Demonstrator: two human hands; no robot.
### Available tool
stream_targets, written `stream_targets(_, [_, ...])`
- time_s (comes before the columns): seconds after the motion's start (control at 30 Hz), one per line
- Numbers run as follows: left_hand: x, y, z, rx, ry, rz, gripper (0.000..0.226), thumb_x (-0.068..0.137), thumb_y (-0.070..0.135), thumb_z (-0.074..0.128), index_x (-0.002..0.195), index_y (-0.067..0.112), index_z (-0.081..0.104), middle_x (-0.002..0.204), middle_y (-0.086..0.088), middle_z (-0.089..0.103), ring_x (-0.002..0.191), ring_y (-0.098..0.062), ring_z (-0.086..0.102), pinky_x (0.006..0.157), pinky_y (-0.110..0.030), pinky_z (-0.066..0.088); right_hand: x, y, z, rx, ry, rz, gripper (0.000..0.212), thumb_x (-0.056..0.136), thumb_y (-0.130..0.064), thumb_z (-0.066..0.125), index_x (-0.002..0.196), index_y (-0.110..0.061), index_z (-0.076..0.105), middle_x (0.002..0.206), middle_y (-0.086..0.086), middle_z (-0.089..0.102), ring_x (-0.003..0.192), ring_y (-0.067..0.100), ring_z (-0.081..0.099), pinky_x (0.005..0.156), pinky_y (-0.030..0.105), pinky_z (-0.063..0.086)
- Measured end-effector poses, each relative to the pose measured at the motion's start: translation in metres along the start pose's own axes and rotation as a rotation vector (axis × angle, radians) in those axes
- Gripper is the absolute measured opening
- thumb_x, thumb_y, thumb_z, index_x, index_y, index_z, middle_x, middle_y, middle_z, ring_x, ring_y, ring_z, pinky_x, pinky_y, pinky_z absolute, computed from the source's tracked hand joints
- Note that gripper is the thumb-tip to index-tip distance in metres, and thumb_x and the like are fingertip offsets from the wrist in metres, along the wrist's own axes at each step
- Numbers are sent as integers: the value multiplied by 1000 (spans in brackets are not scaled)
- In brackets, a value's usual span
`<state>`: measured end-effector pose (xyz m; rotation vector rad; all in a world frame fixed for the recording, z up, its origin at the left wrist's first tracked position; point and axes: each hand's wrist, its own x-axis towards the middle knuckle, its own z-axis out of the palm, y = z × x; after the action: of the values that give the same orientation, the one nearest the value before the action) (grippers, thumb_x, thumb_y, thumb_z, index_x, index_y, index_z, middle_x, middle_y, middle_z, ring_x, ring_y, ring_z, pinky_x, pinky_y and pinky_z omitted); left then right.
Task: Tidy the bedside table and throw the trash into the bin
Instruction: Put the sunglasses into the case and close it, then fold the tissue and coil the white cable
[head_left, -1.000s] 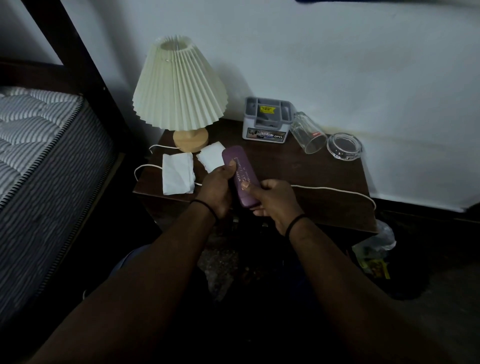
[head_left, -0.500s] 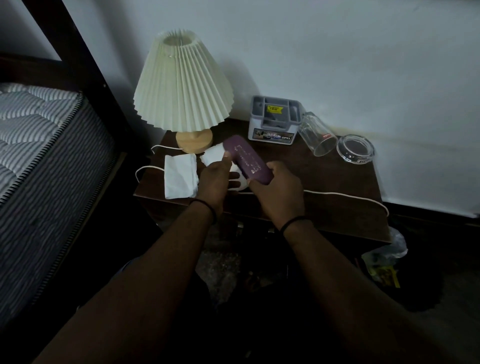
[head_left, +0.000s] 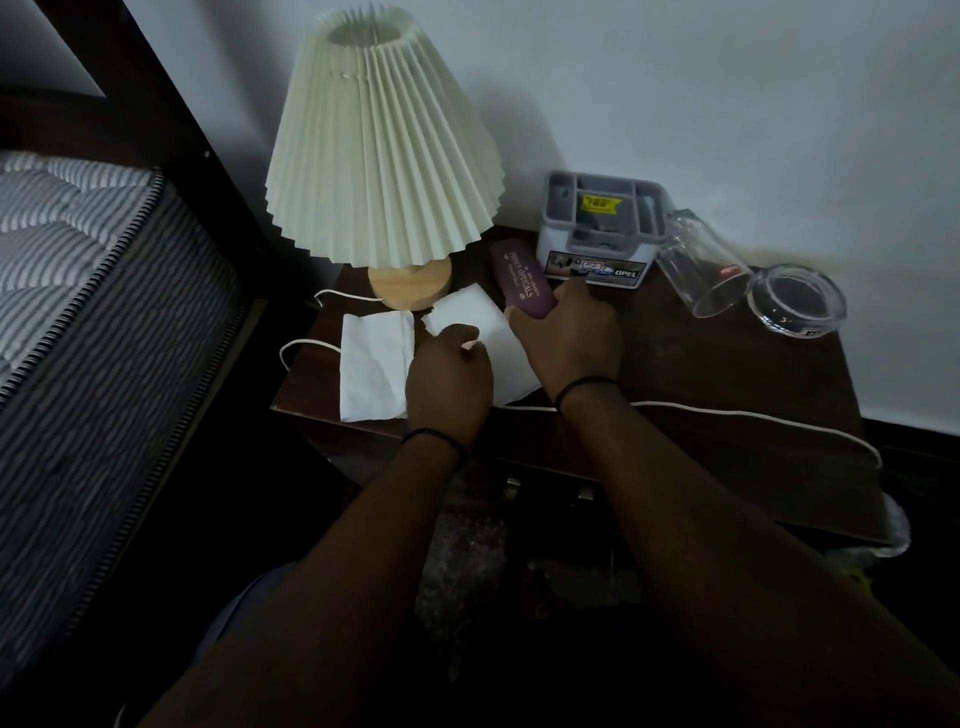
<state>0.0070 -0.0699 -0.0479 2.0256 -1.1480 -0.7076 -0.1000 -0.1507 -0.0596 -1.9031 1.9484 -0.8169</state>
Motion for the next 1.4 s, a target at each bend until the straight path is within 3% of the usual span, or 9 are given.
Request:
stream_targets(0.17, [-3, 0, 5, 470, -61, 97, 51, 93, 19, 48, 143, 25, 46, 147, -23, 34, 123, -41, 45, 97, -46, 42, 13, -9, 13, -117, -11, -48, 75, 69, -69, 65, 114, -11, 54, 107, 12, 68, 101, 34, 62, 81, 42, 52])
stream_targets(0.27, [-7, 2, 4, 557, -135, 49, 48, 95, 25, 46, 142, 31, 46, 155, -23, 19, 129, -42, 38, 99, -45, 40, 17, -17, 16, -147, 3, -65, 81, 69, -74, 62, 118, -10, 52, 109, 13, 68, 100, 34, 64, 80, 43, 53])
stream_targets(0.43, [-12, 8, 0, 579, -145, 35, 43, 96, 24, 44, 138, 26, 50, 142, -21, 36, 122, -40, 44, 95, -44, 42, 24, -24, 18, -106, -82, -3, 93, 66, -77, 62, 123, -6, 47, 109, 14, 67, 98, 34, 66, 79, 44, 55])
stream_targets(0.63, [-13, 10, -1, 528, -172, 39, 44, 95, 22, 47, 138, 23, 52, 131, -19, 47, 119, -39, 49, 93, -43, 45, 27, -24, 19, 23, -191, -1, 63, 77, -57, 68, 115, -8, 55, 113, 12, 67, 102, 32, 65, 77, 36, 51])
stream_targets(0.8, [-9, 6, -2, 473, -130, 26, 42, 93, 20, 49, 135, 22, 54, 130, -19, 49, 116, -38, 52, 94, -43, 45, 30, -24, 20, 31, -188, -17, 55, 78, -53, 69, 112, -11, 57, 112, 10, 68, 102, 30, 65, 76, 35, 49])
stream_targets(0.97, [-9, 6, -3, 539, -134, 5, 54, 92, 39, 55, 143, 23, 44, 135, -18, 49, 120, -37, 50, 94, -44, 46, 36, -24, 22, 5, -176, -26, 51, 81, -52, 67, 113, -13, 57, 113, 9, 67, 102, 29, 64, 75, 33, 47])
stream_targets(1.27, [-9, 5, 0, 591, -108, 32, 58, 88, 49, 58, 136, 20, 48, 127, -16, 54, 116, -35, 53, 90, -43, 47, 37, -23, 17, 0, -145, -7, 50, 85, -55, 60, 109, -12, 59, 106, 9, 69, 96, 28, 66, 73, 35, 50])
stream_targets(1.4, [-7, 7, -2, 522, -45, 22, 55, 88, 44, 60, 133, 15, 46, 126, -16, 55, 114, -35, 55, 86, -43, 47, 21, -18, -3, 90, -44, -56, 30, 91, -45, 56, 96, -16, 62, 92, 2, 69, 87, 22, 65, 70, 32, 50])
